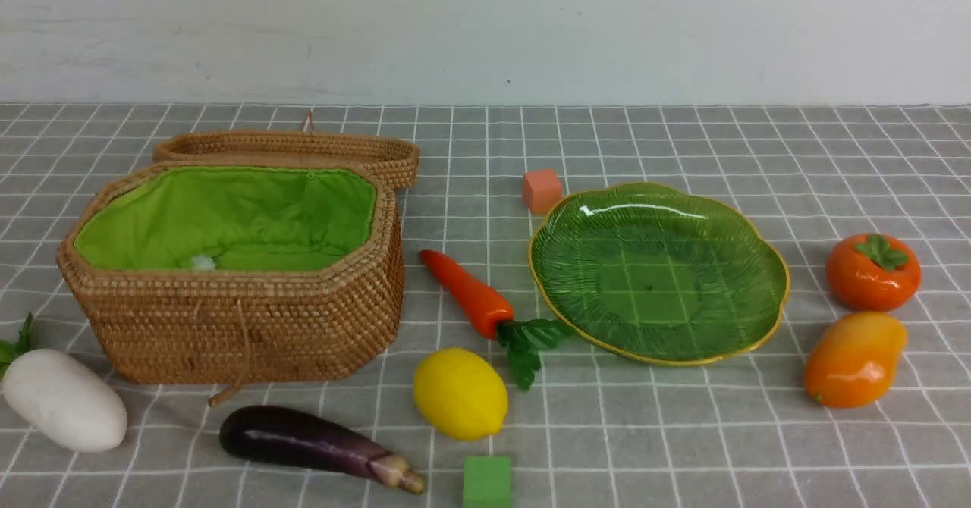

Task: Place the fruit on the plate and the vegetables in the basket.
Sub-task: Take a daikon with your left arm and place it on the basket on the left.

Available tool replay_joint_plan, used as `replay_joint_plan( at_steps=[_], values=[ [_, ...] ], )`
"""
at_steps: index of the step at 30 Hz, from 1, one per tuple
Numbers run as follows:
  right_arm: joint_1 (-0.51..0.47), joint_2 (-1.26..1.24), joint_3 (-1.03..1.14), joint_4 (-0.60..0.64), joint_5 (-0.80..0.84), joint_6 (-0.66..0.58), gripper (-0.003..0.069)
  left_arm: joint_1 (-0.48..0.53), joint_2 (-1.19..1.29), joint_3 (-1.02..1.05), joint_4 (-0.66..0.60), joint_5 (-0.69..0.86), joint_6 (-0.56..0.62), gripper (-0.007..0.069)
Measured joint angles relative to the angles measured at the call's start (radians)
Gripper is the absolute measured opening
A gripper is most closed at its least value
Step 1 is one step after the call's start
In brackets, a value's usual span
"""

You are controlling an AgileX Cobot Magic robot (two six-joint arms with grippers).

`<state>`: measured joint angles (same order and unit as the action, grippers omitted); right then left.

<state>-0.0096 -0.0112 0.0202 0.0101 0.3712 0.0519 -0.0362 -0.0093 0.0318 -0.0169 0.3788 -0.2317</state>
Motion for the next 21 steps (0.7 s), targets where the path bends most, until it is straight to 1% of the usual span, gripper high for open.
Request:
replay_joint_plan(
  at_steps=[19, 21],
  values=[
    [0.0, 0.0, 0.0, 0.0, 0.0, 0.0, 0.024, 0.0, 0.0, 0.0, 0.0, 0.0, 0.0, 0.0239],
    [0.0, 0.0, 0.0, 0.0, 0.0, 0.0, 0.024, 0.0, 0.0, 0.0, 0.017, -0.001, 0.001, 0.0239]
  ],
)
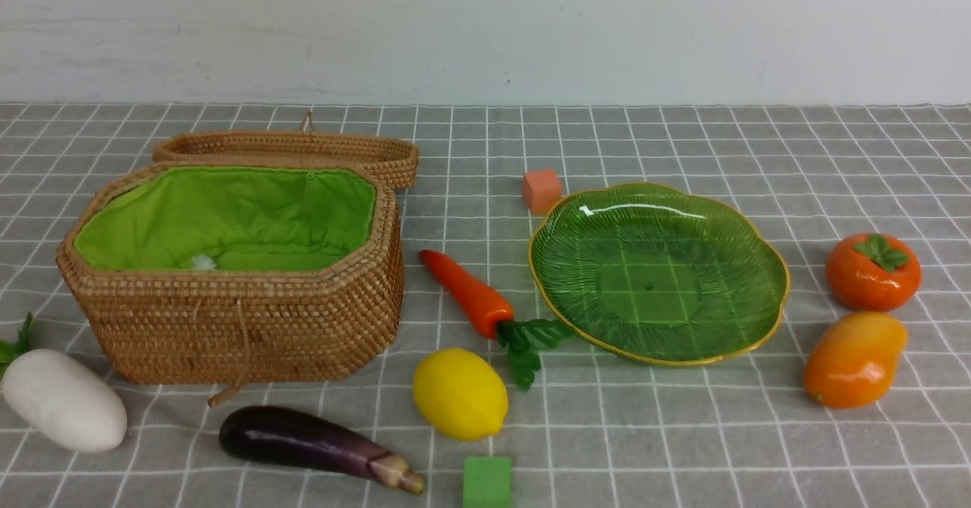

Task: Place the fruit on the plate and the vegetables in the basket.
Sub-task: Take a daikon with your left arm and place it on the basket on the left.

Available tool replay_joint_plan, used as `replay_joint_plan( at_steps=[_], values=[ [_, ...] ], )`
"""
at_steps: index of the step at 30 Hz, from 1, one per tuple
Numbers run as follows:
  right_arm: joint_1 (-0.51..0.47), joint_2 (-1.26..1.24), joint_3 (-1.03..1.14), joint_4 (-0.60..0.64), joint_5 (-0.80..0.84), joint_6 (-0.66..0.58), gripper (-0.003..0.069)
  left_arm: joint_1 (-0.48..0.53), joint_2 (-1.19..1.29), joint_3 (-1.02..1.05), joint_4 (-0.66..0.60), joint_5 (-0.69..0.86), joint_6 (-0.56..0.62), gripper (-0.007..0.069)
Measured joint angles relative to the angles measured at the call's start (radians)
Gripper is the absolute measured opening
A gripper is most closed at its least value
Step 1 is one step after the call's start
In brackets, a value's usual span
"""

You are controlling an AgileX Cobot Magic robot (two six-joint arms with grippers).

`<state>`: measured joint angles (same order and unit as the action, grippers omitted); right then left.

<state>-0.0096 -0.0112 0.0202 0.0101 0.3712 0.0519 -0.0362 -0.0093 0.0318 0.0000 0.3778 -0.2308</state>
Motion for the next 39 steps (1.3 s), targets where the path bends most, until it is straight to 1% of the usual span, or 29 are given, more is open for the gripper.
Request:
replay_joint_plan(
  at_steps=[4, 6, 9, 11, 12, 13, 14, 15, 18, 20, 21, 22, 23, 24, 26, 28, 29, 30, 32, 33, 36, 37, 38, 39],
  values=[
    [0.0, 0.0, 0.0, 0.0, 0.0, 0.0, 0.024, 0.0, 0.0, 0.0, 0.082, -0.05, 0.016, 0.0239],
    [0.0, 0.0, 0.0, 0.0, 0.0, 0.0, 0.024, 0.0, 0.0, 0.0, 0.103, -0.094, 0.011, 0.0239],
    [0.0, 0.0, 0.0, -0.004, 0.0, 0.0, 0.024, 0.0, 0.0, 0.0, 0.049, -0.175, -0.053, 0.0239],
    [0.0, 0.0, 0.0, -0.01, -0.005, 0.003, 0.024, 0.0, 0.0, 0.0, -0.055, -0.244, -0.145, 0.0239],
    [0.0, 0.0, 0.0, -0.01, -0.006, 0.007, 0.024, 0.0, 0.0, 0.0, -0.064, -0.244, -0.154, 0.0239],
    [0.0, 0.0, 0.0, 0.006, -0.011, 0.021, 0.024, 0.0, 0.0, 0.0, -0.11, -0.265, -0.2, 0.0239],
    [0.0, 0.0, 0.002, 0.062, -0.025, 0.072, 0.024, 0.0, 0.0, 0.0, -0.174, -0.29, -0.274, 0.0239],
    [0.0, 0.0, 0.004, 0.114, -0.04, 0.113, 0.024, 0.0, 0.0, 0.0, -0.219, -0.303, -0.318, 0.0239],
    [0.0, 0.0, 0.006, 0.247, -0.091, 0.208, 0.024, 0.0, 0.0, 0.0, -0.314, -0.324, -0.405, 0.0239],
    [0.0, 0.0, 0.006, 0.352, -0.149, 0.269, 0.024, 0.0, 0.0, 0.0, -0.363, -0.329, -0.436, 0.0232],
    [0.0, 0.0, 0.006, 0.361, -0.153, 0.273, 0.024, 0.0, 0.0, 0.0, -0.363, -0.329, -0.438, 0.023],
    [0.0, 0.0, 0.006, 0.412, -0.183, 0.295, 0.024, 0.0, 0.0, -0.008, -0.377, -0.31, -0.442, 0.0206],
    [0.0, 0.0, 0.006, 0.425, -0.19, 0.299, 0.024, 0.0, 0.0, -0.014, -0.378, -0.288, -0.443, 0.0195],
    [0.001, 0.0, 0.002, 0.474, -0.194, 0.304, 0.024, 0.0, 0.0, -0.056, -0.379, -0.214, -0.439, 0.0142],
    [0.02, 0.004, -0.047, 0.513, -0.119, 0.293, 0.0225, 0.0, 0.023, -0.14, -0.367, -0.11, -0.401, 0.0049],
    [0.047, 0.044, -0.125, 0.514, -0.039, 0.249, 0.0198, 0.0, 0.085, -0.229, -0.352, -0.006, -0.348, -0.0009],
    [0.072, 0.095, -0.204, 0.506, 0.035, 0.196, 0.0176, 0.0, 0.144, -0.289, -0.34, 0.068, -0.299, -0.0013],
    [0.085, 0.116, -0.247, 0.502, 0.077, 0.167, 0.0166, 0.0, 0.178, -0.318, -0.335, 0.105, -0.265, -0.0013],
    [0.131, 0.263, -0.423, 0.476, 0.256, 0.054, 0.0129, 0.0, 0.322, -0.421, -0.316, 0.251, -0.175, -0.0013],
    [0.139, 0.277, -0.455, 0.471, 0.291, 0.036, 0.0123, 0.0, 0.334, -0.429, -0.314, 0.262, -0.167, -0.0013],
    [0.172, 0.487, -0.691, 0.437, 0.561, -0.069, 0.0089, 0.0, 0.507, -0.524, -0.284, 0.383, -0.058, -0.0013],
    [0.173, 0.508, -0.717, 0.435, 0.589, -0.079, 0.0087, 0.0, 0.527, -0.532, -0.279, 0.389, -0.048, -0.0013],
    [0.176, 0.58, -0.805, 0.427, 0.683, -0.118, 0.0078, 0.0, 0.606, -0.559, -0.255, 0.395, -0.019, -0.0013],
    [0.176, 0.588, -0.824, 0.426, 0.7, -0.129, 0.0078, 0.0, 0.616, -0.562, -0.252, 0.395, -0.014, -0.0013]
  ],
)
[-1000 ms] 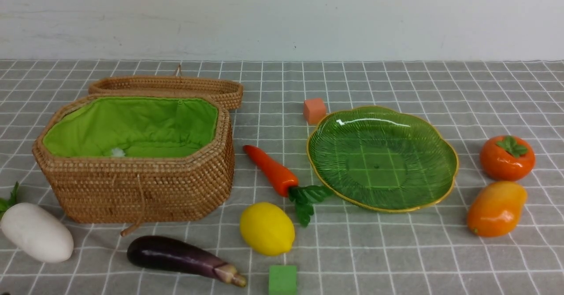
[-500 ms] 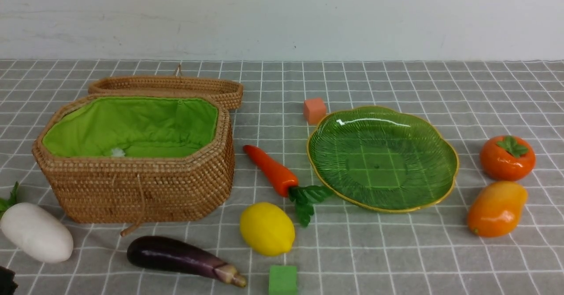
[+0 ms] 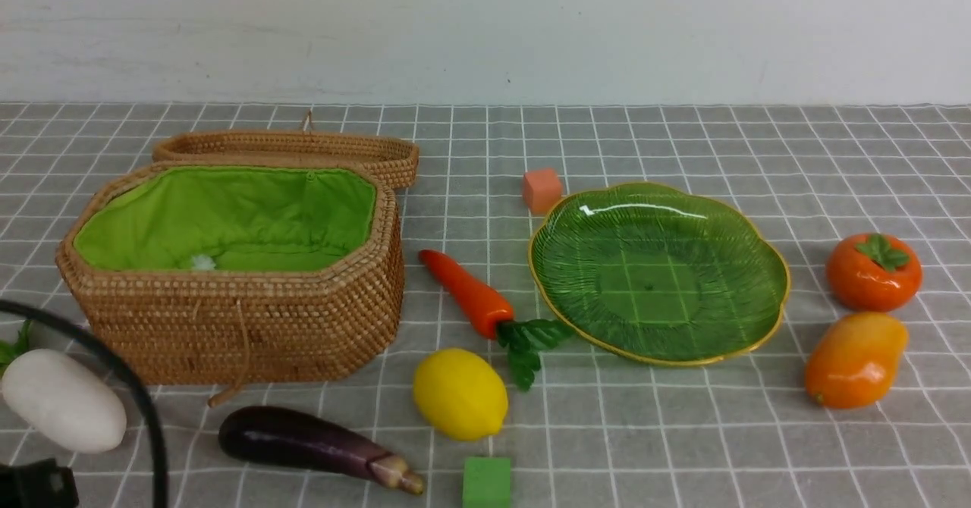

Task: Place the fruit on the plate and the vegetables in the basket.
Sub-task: Take a daikon with your left arm and place it on the basket on the left.

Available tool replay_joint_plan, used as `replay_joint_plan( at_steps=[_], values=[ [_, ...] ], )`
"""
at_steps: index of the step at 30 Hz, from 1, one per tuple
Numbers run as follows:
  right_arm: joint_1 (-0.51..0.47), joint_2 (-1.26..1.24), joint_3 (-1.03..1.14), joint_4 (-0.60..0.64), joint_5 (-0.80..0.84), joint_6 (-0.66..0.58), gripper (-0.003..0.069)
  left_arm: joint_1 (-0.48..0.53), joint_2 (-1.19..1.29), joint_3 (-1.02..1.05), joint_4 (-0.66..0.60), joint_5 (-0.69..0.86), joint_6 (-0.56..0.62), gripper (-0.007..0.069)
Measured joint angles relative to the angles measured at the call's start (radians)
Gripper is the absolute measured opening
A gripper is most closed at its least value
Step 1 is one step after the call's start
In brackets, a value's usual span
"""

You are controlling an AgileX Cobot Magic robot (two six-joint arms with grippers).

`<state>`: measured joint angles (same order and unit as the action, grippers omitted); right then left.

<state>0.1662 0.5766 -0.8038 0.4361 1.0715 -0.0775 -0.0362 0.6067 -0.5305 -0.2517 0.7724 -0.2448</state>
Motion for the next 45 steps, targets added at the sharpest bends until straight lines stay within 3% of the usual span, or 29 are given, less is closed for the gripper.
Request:
replay_joint_plan(
  at_steps=[4, 8, 11, 16, 20, 22, 25, 29, 35, 40, 45],
  values=[
    [0.02, 0.087, -0.115, 0.0, 0.066, -0.096, 0.0076, 0.0, 0.197, -0.033, 0.075, -0.075, -0.012, -0.0013],
    [0.066, 0.094, -0.129, 0.024, 0.065, -0.141, 0.0076, 0.018, 0.372, -0.058, 0.167, -0.135, -0.113, -0.0013],
    [0.084, 0.093, -0.129, 0.027, 0.066, -0.156, 0.0076, 0.105, 0.483, -0.078, 0.169, -0.152, -0.149, -0.0013],
    [0.086, 0.093, -0.129, 0.02, 0.066, -0.156, 0.0076, 0.277, 0.566, -0.089, 0.008, -0.21, -0.038, -0.0013],
    [0.108, 0.093, -0.129, 0.02, 0.066, -0.156, 0.0078, 0.357, 0.633, -0.093, -0.167, -0.254, 0.136, -0.0001],
    [0.117, 0.093, -0.129, 0.02, 0.066, -0.16, 0.0079, 0.362, 0.655, -0.094, -0.192, -0.266, 0.187, 0.0023],
    [0.133, 0.093, -0.129, 0.019, 0.066, -0.182, 0.0083, 0.365, 0.717, -0.095, -0.24, -0.306, 0.245, 0.0116],
    [0.138, 0.093, -0.129, 0.021, 0.058, -0.202, 0.0084, 0.367, 0.8, -0.095, -0.297, -0.415, 0.262, 0.0379],
    [0.142, 0.093, -0.129, 0.024, 0.04, -0.204, 0.0087, 0.369, 0.875, -0.097, -0.382, -0.546, 0.275, 0.0614],
    [0.142, 0.093, -0.129, 0.027, -0.007, -0.204, 0.0087, 0.362, 0.945, -0.098, -0.421, -0.598, 0.304, 0.0648],
    [0.142, 0.093, -0.129, 0.034, -0.023, -0.204, 0.0087, 0.349, 0.973, -0.098, -0.428, -0.637, 0.36, 0.0605]
  ],
)
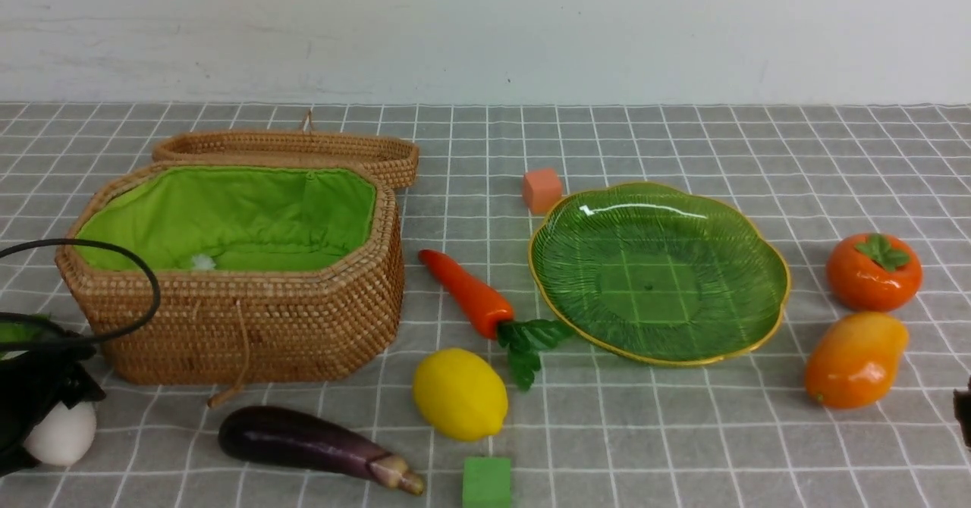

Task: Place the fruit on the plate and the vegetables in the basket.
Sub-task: Take a daikon with your left arm and place it on the basket on the left.

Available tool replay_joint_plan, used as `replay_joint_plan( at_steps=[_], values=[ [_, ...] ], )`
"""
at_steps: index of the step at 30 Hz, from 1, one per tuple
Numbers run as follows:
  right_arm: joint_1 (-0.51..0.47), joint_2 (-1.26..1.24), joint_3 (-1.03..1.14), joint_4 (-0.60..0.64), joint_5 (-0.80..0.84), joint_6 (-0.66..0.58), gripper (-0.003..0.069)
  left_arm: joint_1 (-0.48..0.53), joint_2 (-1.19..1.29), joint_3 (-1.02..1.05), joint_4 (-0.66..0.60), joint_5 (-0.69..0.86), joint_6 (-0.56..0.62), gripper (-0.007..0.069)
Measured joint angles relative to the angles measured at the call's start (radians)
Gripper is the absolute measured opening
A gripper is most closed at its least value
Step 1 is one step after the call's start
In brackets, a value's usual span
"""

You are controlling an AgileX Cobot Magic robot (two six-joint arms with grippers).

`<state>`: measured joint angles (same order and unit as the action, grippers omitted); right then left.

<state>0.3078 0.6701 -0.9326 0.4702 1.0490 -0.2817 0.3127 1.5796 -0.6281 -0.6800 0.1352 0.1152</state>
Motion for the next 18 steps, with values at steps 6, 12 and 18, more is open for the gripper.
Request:
replay_joint_plan(
  at_steps=[6, 12, 18],
  values=[
    [0.0, 0.0, 0.0, 0.024, -0.002, 0.0, 0.0087, 0.0, 0.001, 0.0, 0.006, -0.017, 0.016, 0.0477],
    [0.0, 0.0, 0.0, 0.046, -0.002, 0.0, 0.0087, 0.0, -0.01, 0.0, 0.016, -0.012, 0.016, 0.048],
    [0.0, 0.0, 0.0, 0.062, -0.001, 0.0, 0.0089, 0.0, -0.247, 0.0, 0.024, 0.029, 0.016, 0.048]
  ],
)
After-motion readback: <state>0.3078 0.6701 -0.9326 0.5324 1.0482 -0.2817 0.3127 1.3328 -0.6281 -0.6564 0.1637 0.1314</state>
